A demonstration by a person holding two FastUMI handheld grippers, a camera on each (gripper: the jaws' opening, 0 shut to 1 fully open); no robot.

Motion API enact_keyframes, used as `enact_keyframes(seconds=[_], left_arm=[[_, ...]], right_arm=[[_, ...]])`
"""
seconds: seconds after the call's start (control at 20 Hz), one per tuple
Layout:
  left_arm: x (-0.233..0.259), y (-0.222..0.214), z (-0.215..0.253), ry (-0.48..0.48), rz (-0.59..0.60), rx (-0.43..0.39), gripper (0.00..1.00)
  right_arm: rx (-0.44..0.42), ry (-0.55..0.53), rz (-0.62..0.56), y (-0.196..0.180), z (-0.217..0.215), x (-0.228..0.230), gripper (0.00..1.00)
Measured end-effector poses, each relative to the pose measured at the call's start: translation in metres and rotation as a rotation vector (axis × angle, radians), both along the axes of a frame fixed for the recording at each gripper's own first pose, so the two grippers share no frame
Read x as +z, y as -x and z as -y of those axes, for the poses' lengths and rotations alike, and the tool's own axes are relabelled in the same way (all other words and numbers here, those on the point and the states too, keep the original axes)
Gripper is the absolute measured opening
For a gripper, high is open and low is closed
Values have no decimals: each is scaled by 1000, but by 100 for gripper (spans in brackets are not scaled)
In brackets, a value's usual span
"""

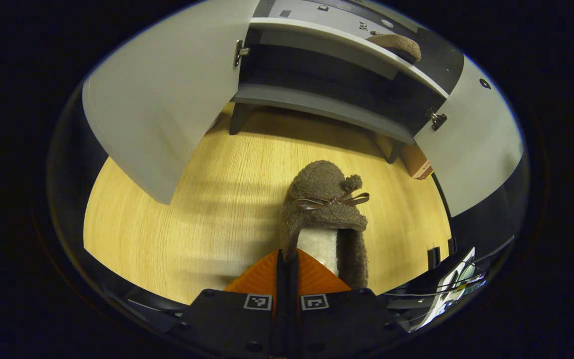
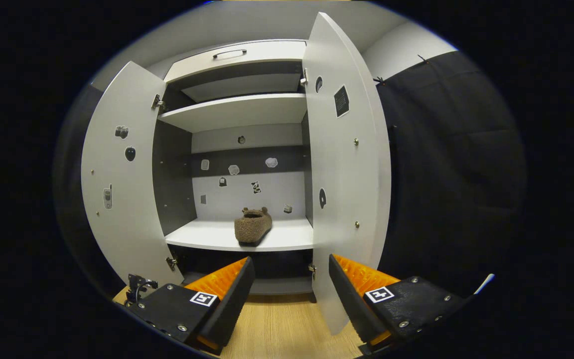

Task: Grab one shoe with the right hand and put it into the shoe cabinet, grab the other shoe with the left hand and put it into the shoe cabinet; then close the right door with the right hand and the left door with the left hand.

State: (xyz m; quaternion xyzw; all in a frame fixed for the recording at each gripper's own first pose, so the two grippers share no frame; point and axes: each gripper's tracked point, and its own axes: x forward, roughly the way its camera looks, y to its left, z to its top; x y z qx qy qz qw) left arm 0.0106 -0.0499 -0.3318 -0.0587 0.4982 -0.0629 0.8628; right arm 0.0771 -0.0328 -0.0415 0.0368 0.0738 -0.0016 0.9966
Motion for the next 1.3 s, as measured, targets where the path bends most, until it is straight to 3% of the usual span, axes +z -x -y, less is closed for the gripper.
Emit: enact_keyframes(seconds=[0.5, 0.95, 1.3], left_arm=[[134, -74, 22, -20, 248, -19, 7], [253, -190, 32, -33, 494, 21, 7], [290, -281, 41, -78, 594, 28, 6]], right_arm=[[-2, 2, 21, 19, 7, 12, 92], [-17, 3, 0, 19, 18, 4, 92], [-59, -5, 7, 12, 41, 11, 92]])
